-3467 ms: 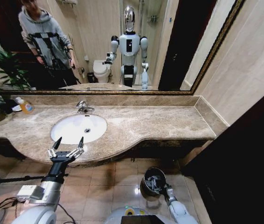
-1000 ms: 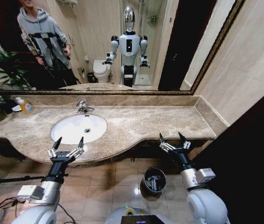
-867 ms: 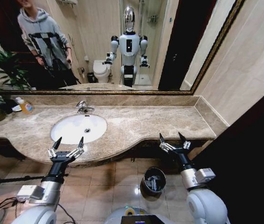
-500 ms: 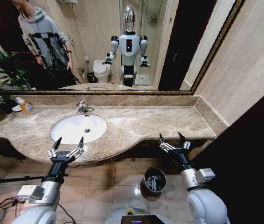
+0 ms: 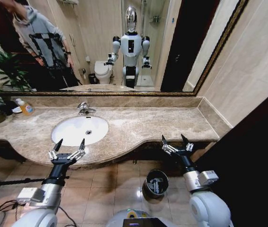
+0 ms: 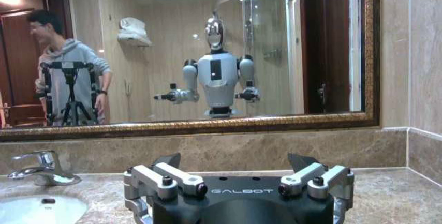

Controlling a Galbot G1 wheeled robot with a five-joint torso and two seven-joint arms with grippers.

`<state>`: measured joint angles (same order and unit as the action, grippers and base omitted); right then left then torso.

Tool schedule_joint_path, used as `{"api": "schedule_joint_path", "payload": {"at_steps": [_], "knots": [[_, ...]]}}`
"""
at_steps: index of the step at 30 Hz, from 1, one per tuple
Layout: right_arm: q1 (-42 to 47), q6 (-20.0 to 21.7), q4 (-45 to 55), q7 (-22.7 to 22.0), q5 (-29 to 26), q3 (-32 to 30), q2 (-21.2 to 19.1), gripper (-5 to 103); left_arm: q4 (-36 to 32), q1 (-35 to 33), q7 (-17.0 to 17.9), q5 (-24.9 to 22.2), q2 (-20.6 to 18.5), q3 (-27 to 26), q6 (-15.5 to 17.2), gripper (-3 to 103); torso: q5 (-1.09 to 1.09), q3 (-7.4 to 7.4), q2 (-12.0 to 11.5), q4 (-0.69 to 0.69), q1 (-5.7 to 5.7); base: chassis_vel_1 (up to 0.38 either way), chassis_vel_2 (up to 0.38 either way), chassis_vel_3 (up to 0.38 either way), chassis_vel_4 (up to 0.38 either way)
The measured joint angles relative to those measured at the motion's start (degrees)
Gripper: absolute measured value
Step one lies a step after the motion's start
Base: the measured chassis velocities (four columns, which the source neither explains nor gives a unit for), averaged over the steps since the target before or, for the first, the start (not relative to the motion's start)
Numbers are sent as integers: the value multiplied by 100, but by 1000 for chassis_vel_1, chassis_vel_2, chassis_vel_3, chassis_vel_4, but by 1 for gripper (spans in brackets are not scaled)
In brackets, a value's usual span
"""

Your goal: Pick up the trash from the sink and place it in the trash bin.

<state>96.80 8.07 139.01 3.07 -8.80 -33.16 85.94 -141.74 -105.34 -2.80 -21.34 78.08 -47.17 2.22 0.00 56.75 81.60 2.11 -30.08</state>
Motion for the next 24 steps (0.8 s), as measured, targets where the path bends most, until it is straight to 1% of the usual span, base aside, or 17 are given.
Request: {"api": "schedule_joint_path", "payload": {"at_steps": [24], "knots": [[0,0,0,0,-1,0,0,100,0,0,0,0,0,0,0,100,0,0,0,0,0,0,0,0,0]]}}
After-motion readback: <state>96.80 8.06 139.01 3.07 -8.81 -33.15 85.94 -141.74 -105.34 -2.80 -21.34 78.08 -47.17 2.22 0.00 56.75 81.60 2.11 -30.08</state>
